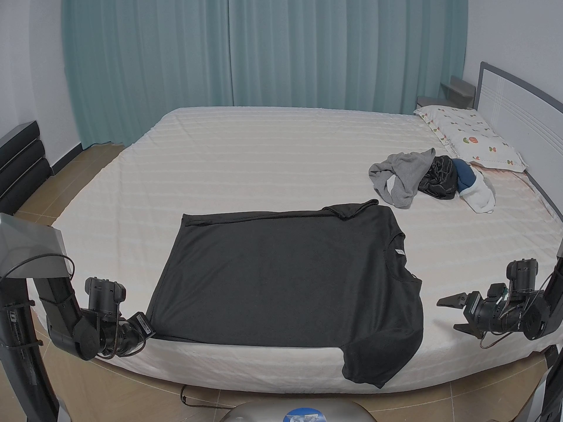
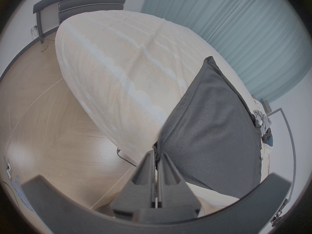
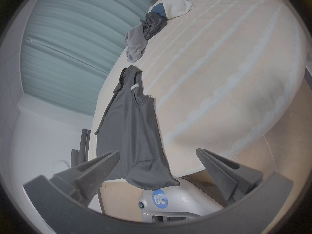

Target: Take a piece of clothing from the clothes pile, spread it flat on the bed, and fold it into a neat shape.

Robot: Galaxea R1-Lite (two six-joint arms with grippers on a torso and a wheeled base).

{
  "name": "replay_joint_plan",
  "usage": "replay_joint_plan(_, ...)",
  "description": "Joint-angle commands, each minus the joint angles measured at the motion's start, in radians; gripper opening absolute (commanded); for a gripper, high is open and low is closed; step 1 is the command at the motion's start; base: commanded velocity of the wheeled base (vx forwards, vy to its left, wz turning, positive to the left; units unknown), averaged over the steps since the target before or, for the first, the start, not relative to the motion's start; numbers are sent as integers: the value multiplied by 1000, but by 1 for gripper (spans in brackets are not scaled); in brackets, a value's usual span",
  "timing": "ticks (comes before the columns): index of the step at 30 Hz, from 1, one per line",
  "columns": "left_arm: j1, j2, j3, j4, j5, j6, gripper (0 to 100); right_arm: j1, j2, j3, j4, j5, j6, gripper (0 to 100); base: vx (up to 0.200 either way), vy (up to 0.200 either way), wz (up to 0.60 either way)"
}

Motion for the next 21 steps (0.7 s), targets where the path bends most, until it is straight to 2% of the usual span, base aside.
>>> replay_joint_plan(1, -1, 0, 1, 0, -1, -3, 0, 51, 50, -3, -2, -7, -30, 100, 0, 0, 0)
replay_joint_plan(5, -1, -7, -1, 0, -1, -5, 0, 104, 123, -35, -20, -11, -56, 100, 0, 0, 0)
replay_joint_plan(9, -1, -14, 1, -3, -3, -8, 0, 109, 188, -90, -82, -19, -47, 100, 0, 0, 0)
replay_joint_plan(20, 1, -23, 2, -2, -11, -11, 0, 124, 271, -222, -72, -20, -54, 100, 0, 0, 0)
replay_joint_plan(21, 1, -23, 4, -2, -11, -11, 0, 126, 278, -242, -71, -19, -53, 0, 0, 0, 0)
